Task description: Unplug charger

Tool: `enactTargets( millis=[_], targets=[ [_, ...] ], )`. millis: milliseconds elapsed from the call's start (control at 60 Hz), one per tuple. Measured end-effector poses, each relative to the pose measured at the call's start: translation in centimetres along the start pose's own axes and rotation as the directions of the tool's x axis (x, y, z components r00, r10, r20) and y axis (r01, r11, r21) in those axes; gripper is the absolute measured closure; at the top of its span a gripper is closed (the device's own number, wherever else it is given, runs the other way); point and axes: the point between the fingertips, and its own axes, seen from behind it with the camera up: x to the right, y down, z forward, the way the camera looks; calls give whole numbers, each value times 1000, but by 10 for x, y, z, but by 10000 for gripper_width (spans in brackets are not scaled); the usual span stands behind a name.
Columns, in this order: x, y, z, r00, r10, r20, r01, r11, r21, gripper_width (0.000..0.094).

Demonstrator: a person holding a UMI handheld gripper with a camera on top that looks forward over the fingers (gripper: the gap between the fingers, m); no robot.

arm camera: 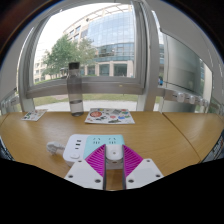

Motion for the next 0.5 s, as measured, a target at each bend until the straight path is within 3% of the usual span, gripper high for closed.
enactTargets(
  millis=[200,250,300,333,433,500],
  targets=[
    [5,-10,-8,997,74,-29,-75,997,-14,773],
    [14,-71,-26,996,83,-17,-80,986,147,774],
    [46,-146,-60,995,42,-92,-12,952,306,776],
    [59,-189,-83,992,32,-119,15,929,370,776],
    [103,-235,-106,991,73,-112,-19,908,419,773],
    [128,-221,-95,988,90,-126,-36,925,379,775]
  ],
)
